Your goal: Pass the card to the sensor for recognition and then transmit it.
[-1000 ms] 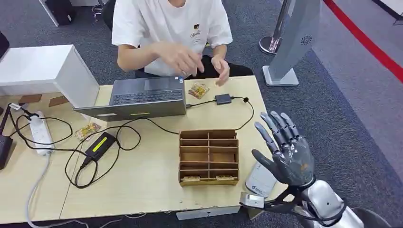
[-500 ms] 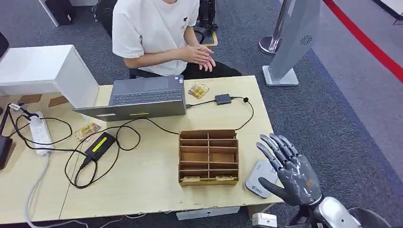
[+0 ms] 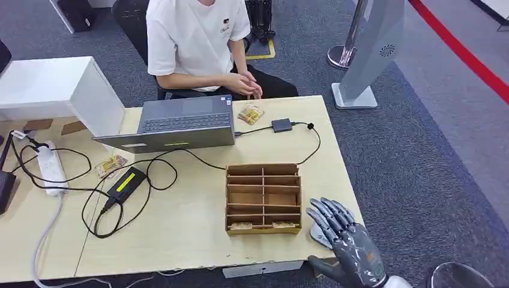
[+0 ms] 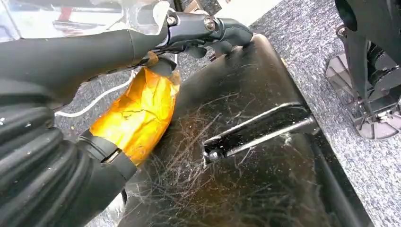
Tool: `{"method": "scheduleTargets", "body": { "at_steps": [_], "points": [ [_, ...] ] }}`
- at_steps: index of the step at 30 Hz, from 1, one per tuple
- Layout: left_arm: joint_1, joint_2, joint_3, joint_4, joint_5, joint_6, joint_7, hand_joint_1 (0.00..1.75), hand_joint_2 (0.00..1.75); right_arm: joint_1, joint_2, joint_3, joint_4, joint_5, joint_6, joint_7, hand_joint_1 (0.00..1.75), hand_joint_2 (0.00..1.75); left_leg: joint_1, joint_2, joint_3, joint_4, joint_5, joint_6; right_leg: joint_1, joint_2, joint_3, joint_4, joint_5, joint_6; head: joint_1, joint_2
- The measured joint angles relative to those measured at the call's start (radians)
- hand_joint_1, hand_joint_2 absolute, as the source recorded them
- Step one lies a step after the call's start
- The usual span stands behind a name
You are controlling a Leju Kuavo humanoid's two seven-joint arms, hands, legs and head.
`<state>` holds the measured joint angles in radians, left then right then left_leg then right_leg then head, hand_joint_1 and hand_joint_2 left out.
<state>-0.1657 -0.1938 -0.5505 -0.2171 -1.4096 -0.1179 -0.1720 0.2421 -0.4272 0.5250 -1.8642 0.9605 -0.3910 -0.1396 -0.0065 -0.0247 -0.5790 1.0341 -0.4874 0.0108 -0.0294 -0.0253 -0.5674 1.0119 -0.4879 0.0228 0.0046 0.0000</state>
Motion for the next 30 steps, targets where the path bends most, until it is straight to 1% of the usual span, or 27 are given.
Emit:
{"method": "scheduleTargets", "body": {
  "at_steps": [7, 11, 15, 19, 21, 23, 24, 25, 26, 28, 29, 30],
  "points": [
    [0.002, 0.000, 0.005, 0.000, -0.003, 0.005, 0.003, 0.00, 1.75, -0.036, 0.067, 0.101, 0.090, -0.035, -0.056, 0.002, 0.00, 1.75, 0.001, 0.001, 0.000, 0.000, 0.000, 0.000, 0.000, 0.000, 0.000, 0.000, 0.000, 0.000, 0.000, 0.000],
    [0.002, 0.000, 0.008, 0.000, -0.012, 0.002, 0.000, 0.00, 1.75, -0.065, 0.119, 0.147, 0.163, -0.028, -0.101, 0.003, 0.00, 1.75, 0.001, 0.001, 0.001, 0.000, 0.000, 0.000, 0.000, 0.001, 0.000, 0.000, 0.000, 0.000, 0.000, 0.000],
    [0.002, 0.000, 0.010, 0.000, -0.015, 0.002, -0.002, 0.00, 1.75, -0.083, 0.152, 0.171, 0.211, -0.019, -0.113, 0.003, 0.00, 1.75, 0.001, 0.001, 0.001, 0.000, 0.000, 0.000, 0.000, 0.001, 0.000, 0.000, 0.000, 0.000, 0.000, 0.000],
    [0.002, 0.000, 0.011, 0.000, -0.016, 0.001, -0.003, 0.00, 1.75, -0.094, 0.171, 0.183, 0.241, -0.019, -0.125, 0.002, 0.00, 1.75, 0.001, 0.001, 0.000, 0.000, 0.000, 0.000, 0.000, 0.001, 0.000, 0.000, 0.000, 0.000, 0.000, 0.000],
    [0.002, 0.000, 0.012, 0.000, -0.019, -0.002, -0.006, 0.00, 1.75, -0.105, 0.185, 0.189, 0.264, -0.004, -0.163, -0.005, 0.00, 1.75, 0.001, 0.001, 0.000, 0.000, 0.000, 0.000, 0.000, 0.001, 0.000, 0.000, 0.000, 0.000, 0.000, 0.000],
    [0.001, 0.000, 0.012, 0.000, -0.022, -0.009, -0.005, 0.00, 1.75, -0.123, 0.207, 0.190, 0.304, 0.065, -0.243, 0.000, 0.00, 1.75, 0.001, 0.001, 0.000, 0.000, 0.000, 0.000, 0.000, 0.001, 0.000, 0.000, 0.000, 0.000, 0.000, 0.000],
    [0.000, 0.000, 0.013, 0.000, -0.024, -0.015, -0.005, 0.00, 1.75, -0.134, 0.222, 0.187, 0.328, 0.118, -0.251, -0.011, 0.00, 1.75, 0.001, 0.001, 0.001, 0.000, 0.000, 0.000, 0.000, 0.001, 0.000, 0.000, 0.000, 0.000, 0.000, 0.000],
    [-0.002, 0.000, 0.013, 0.000, -0.026, -0.022, -0.005, 0.00, 1.75, -0.133, 0.246, 0.172, 0.345, 0.178, -0.254, -0.044, 0.00, 1.75, 0.001, 0.001, 0.001, 0.000, 0.000, 0.000, 0.000, 0.001, 0.000, 0.000, 0.000, 0.000, 0.000, 0.000],
    [-0.004, -0.001, 0.013, 0.000, -0.029, -0.027, -0.005, 0.00, 1.75, -0.130, 0.276, 0.149, 0.356, 0.220, -0.254, -0.095, 0.00, 1.75, 0.001, 0.001, 0.001, 0.000, 0.000, 0.000, 0.001, 0.001, 0.000, 0.000, 0.000, 0.000, 0.001, 0.000],
    [-0.006, -0.002, 0.013, 0.000, -0.032, -0.035, -0.005, 0.00, 1.75, -0.130, 0.334, 0.089, 0.377, 0.269, -0.256, -0.176, 0.00, 1.75, 0.001, 0.002, 0.001, 0.000, 0.000, 0.000, 0.001, 0.001, 0.000, 0.001, 0.000, 0.000, 0.000, 0.000],
    [-0.007, -0.003, 0.013, 0.000, -0.034, -0.037, -0.005, 0.00, 1.75, -0.129, 0.364, 0.056, 0.388, 0.288, -0.256, -0.208, 0.00, 1.75, 0.001, 0.002, 0.002, 0.000, 0.000, 0.000, 0.001, 0.002, 0.000, 0.001, 0.000, -0.001, 0.000, 0.000],
    [-0.008, -0.003, 0.013, 0.000, -0.036, -0.039, -0.005, 0.00, 1.75, -0.129, 0.389, 0.029, 0.396, 0.310, -0.256, -0.226, 0.00, 1.75, 0.001, 0.002, 0.001, 0.000, 0.000, -0.001, 0.001, 0.001, 0.000, 0.001, 0.000, -0.001, 0.000, 0.000]
  ]
}}
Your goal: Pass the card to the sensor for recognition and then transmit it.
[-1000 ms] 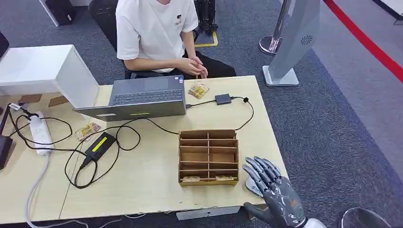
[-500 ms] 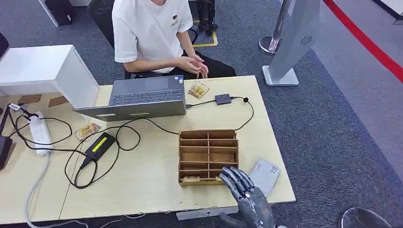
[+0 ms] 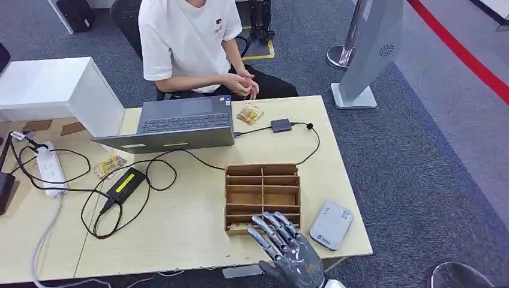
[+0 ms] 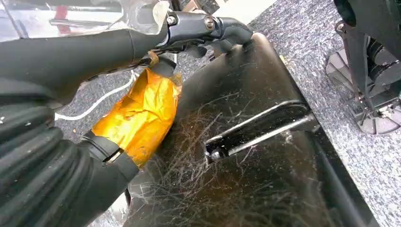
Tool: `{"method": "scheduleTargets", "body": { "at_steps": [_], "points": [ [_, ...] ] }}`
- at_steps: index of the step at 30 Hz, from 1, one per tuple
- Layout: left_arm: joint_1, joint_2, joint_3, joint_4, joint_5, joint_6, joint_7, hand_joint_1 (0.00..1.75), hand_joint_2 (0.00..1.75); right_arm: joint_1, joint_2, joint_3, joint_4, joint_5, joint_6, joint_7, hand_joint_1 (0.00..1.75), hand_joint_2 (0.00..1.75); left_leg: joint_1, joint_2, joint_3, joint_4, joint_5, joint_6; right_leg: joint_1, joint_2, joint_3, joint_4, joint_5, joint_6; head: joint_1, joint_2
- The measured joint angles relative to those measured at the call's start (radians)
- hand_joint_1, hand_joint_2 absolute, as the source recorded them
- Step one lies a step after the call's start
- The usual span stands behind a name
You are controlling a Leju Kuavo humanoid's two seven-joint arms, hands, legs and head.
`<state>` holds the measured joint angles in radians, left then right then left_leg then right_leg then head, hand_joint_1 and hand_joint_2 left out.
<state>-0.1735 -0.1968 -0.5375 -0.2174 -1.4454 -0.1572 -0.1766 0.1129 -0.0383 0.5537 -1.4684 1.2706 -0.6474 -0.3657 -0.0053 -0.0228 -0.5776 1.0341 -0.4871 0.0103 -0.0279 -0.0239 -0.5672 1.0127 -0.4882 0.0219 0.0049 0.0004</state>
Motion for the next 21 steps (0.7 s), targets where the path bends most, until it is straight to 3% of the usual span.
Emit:
{"method": "scheduleTargets", "body": {
  "at_steps": [4, 8, 21],
  "points": [
    [-0.005, -0.002, 0.000, 0.000, -0.005, -0.013, 0.000, 0.00, 1.75, -0.002, 0.076, -0.104, 0.036, 0.044, 0.000, -0.047, 0.00, 1.75, 0.000, 0.000, 0.000, 0.000, 0.000, 0.000, 0.000, 0.000, 0.000, 0.000, 0.000, 0.000, 0.000, 0.000],
    [-0.006, -0.002, 0.000, 0.000, -0.008, -0.016, 0.000, 0.00, 1.75, -0.002, 0.120, -0.161, 0.060, 0.050, 0.000, -0.054, 0.00, 1.75, 0.000, 0.000, 0.000, 0.000, 0.000, 0.000, 0.000, 0.000, 0.000, 0.000, 0.000, 0.000, 0.000, 0.000],
    [-0.008, -0.003, 0.003, 0.000, -0.006, -0.025, 0.000, 0.00, 1.75, -0.030, 0.168, -0.234, 0.163, 0.104, 0.000, -0.004, 0.00, 1.75, 0.000, 0.000, 0.000, 0.000, 0.000, -0.001, 0.000, 0.000, 0.000, 0.000, 0.000, 0.000, 0.000, 0.000]
  ]
}}
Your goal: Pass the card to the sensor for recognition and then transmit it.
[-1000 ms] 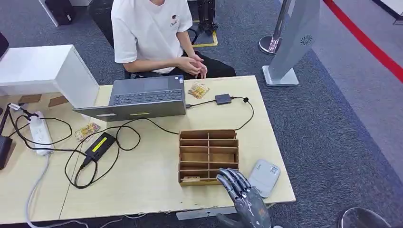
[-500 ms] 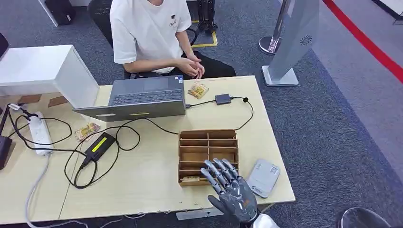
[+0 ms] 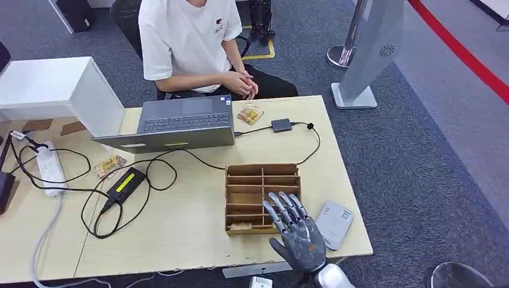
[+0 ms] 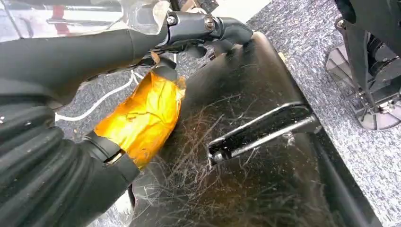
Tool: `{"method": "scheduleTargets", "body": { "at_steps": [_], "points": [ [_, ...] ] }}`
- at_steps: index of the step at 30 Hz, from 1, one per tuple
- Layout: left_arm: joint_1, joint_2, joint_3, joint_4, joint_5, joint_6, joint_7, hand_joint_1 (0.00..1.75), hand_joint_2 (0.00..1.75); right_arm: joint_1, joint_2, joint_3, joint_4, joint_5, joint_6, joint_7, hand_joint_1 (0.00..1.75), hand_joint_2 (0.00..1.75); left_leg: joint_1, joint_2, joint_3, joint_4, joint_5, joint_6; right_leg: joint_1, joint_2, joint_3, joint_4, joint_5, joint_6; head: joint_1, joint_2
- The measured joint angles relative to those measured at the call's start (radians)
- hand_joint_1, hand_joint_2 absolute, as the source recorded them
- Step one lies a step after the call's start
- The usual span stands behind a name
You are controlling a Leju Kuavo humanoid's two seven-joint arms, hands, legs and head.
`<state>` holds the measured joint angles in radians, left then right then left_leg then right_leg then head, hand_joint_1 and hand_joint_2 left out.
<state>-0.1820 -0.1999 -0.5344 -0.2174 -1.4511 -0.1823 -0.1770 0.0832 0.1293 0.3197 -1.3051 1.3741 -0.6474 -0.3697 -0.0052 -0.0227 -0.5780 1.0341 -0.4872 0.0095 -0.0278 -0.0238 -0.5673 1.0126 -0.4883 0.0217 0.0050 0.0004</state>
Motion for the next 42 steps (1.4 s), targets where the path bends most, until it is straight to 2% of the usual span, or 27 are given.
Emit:
{"method": "scheduleTargets", "body": {
  "at_steps": [10, 25, 38, 39, 41, 42],
  "points": [
    [0.001, -0.001, 0.006, 0.000, 0.010, 0.000, 0.007, 0.00, 1.75, 0.001, 0.000, -0.018, 0.020, 0.001, 0.000, 0.025, 0.00, 1.75, 0.000, 0.000, 0.000, 0.000, 0.000, 0.000, 0.000, 0.000, 0.000, 0.000, 0.000, 0.000, 0.000, 0.000],
    [0.004, -0.002, 0.021, 0.000, 0.029, 0.006, 0.019, 0.00, 1.75, 0.046, -0.047, -0.029, -0.024, 0.004, 0.000, 0.087, 0.00, 1.75, 0.000, 0.000, 0.000, 0.000, 0.000, 0.000, 0.000, 0.000, 0.000, 0.000, 0.000, 0.000, 0.000, 0.000],
    [0.009, -0.003, 0.034, 0.000, 0.026, 0.019, 0.019, 0.00, 1.75, 0.050, -0.058, -0.064, -0.032, 0.002, 0.000, 0.087, 0.00, 1.75, 0.000, 0.000, 0.001, 0.000, 0.000, 0.000, 0.000, 0.000, 0.000, 0.000, 0.000, 0.000, 0.000, 0.000],
    [0.007, -0.005, 0.034, 0.000, 0.013, 0.018, 0.042, 0.00, 1.75, 0.050, -0.059, -0.065, -0.032, 0.000, 0.000, 0.087, 0.00, 1.75, 0.000, 0.001, 0.001, 0.000, 0.000, 0.000, 0.000, 0.000, 0.000, 0.000, 0.000, 0.000, 0.000, 0.000],
    [-0.001, -0.039, 0.024, 0.000, -0.040, -0.004, 0.153, 0.00, 1.75, 0.048, -0.063, -0.068, -0.031, -0.011, 0.000, 0.082, 0.00, 1.75, 0.000, 0.001, 0.001, 0.000, 0.000, 0.000, -0.001, 0.000, 0.000, 0.000, 0.000, 0.000, -0.001, 0.000],
    [-0.004, -0.044, 0.019, 0.000, -0.050, -0.018, 0.179, 0.00, 1.75, 0.044, -0.066, -0.069, -0.029, -0.019, 0.000, 0.078, 0.00, 1.75, 0.001, 0.004, 0.001, 0.000, 0.000, 0.000, 0.001, 0.003, 0.000, -0.001, 0.000, 0.000, 0.002, 0.000]
  ]
}}
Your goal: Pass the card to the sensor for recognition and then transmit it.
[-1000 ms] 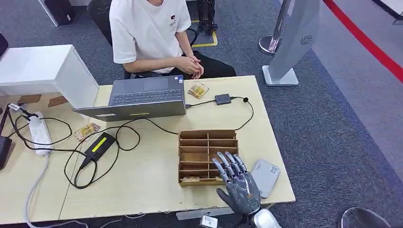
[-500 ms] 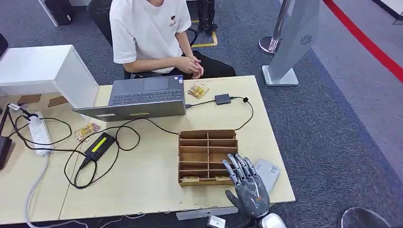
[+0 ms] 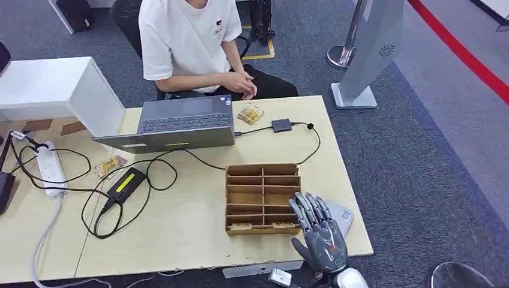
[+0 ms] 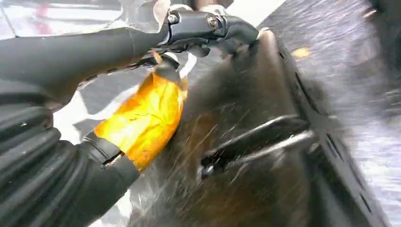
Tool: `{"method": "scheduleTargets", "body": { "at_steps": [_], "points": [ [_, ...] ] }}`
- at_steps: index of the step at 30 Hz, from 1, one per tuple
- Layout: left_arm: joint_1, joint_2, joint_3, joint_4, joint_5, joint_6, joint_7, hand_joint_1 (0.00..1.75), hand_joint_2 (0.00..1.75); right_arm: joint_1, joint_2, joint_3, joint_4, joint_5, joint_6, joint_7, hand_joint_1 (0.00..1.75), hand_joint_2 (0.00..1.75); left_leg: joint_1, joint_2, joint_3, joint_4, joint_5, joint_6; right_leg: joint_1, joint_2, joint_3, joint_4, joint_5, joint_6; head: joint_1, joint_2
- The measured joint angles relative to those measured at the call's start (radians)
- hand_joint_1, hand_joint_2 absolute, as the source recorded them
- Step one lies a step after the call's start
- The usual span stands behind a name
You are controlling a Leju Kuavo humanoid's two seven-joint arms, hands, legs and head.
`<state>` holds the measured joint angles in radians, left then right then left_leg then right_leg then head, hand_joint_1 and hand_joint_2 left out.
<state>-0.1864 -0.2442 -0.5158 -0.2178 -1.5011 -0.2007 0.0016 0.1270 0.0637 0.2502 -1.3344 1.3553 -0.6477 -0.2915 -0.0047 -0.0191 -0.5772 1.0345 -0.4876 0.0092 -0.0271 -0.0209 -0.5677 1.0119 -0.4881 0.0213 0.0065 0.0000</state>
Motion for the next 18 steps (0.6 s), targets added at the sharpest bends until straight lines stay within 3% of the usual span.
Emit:
{"method": "scheduleTargets", "body": {
  "at_steps": [2, 7, 18],
  "points": [
    [-0.006, -0.008, -0.002, 0.000, -0.008, -0.017, 0.014, 0.00, 1.75, -0.005, -0.003, -0.004, 0.004, -0.003, 0.000, -0.005, 0.00, 1.75, 0.000, 0.004, 0.000, 0.000, -0.001, 0.001, 0.000, 0.003, 0.000, 0.000, 0.001, -0.001, -0.001, 0.000],
    [-0.010, -0.012, -0.012, 0.000, -0.013, 0.025, 0.008, 0.00, 1.75, -0.019, -0.003, -0.019, 0.030, 0.005, 0.000, -0.013, 0.00, 1.75, 0.000, 0.007, 0.001, 0.000, -0.001, 0.001, 0.001, 0.006, -0.001, 0.000, 0.002, -0.001, -0.002, 0.000],
    [-0.011, -0.012, -0.016, 0.000, -0.010, 0.008, 0.008, 0.00, 1.75, -0.060, 0.003, -0.050, 0.111, 0.000, 0.000, -0.039, 0.00, 1.75, 0.000, 0.007, 0.001, 0.000, -0.001, 0.001, 0.001, 0.007, -0.002, 0.000, 0.002, -0.001, -0.002, 0.000]
  ]
}}
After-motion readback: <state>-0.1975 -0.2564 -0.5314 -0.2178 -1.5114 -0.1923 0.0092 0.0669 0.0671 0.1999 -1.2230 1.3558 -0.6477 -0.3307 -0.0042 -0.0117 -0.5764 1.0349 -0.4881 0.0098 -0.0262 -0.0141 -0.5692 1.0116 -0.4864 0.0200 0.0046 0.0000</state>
